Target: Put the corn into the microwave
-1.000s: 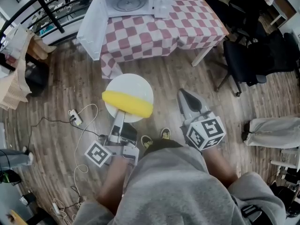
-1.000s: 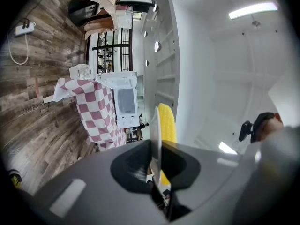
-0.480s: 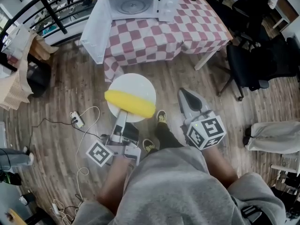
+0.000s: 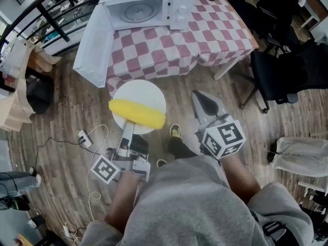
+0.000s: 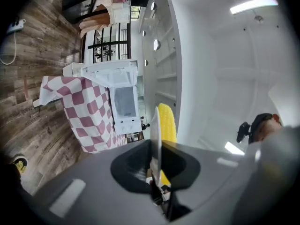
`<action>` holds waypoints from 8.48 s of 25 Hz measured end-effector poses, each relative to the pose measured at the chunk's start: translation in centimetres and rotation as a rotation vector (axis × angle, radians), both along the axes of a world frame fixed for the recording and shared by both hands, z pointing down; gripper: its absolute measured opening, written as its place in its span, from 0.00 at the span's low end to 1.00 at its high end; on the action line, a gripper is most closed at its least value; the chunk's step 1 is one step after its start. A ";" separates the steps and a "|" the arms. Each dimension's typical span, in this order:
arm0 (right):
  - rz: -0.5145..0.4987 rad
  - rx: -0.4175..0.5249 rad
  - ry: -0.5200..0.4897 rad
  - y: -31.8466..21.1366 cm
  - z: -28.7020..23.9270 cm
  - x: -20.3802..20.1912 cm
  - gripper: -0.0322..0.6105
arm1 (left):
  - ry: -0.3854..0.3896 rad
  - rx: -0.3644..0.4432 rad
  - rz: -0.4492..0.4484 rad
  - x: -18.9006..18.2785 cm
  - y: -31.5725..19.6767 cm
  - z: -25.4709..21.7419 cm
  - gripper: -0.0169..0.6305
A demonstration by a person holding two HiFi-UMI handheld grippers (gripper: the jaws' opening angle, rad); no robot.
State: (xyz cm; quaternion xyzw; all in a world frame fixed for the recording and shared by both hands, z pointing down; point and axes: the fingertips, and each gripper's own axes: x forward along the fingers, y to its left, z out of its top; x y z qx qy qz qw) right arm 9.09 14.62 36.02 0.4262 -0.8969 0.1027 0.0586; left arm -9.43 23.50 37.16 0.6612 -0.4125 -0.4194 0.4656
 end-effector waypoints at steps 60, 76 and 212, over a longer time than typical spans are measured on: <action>-0.081 -0.060 0.017 -32.6 2.7 -8.4 0.05 | -0.003 -0.061 -0.018 -6.1 -33.8 0.8 0.07; -0.040 -0.066 0.042 -37.0 2.9 -12.7 0.05 | 0.044 -0.085 0.028 -10.0 -38.8 2.4 0.07; 0.069 -0.092 0.066 -43.0 6.3 -11.8 0.05 | -1.435 -0.348 0.151 -10.9 -59.2 15.7 0.25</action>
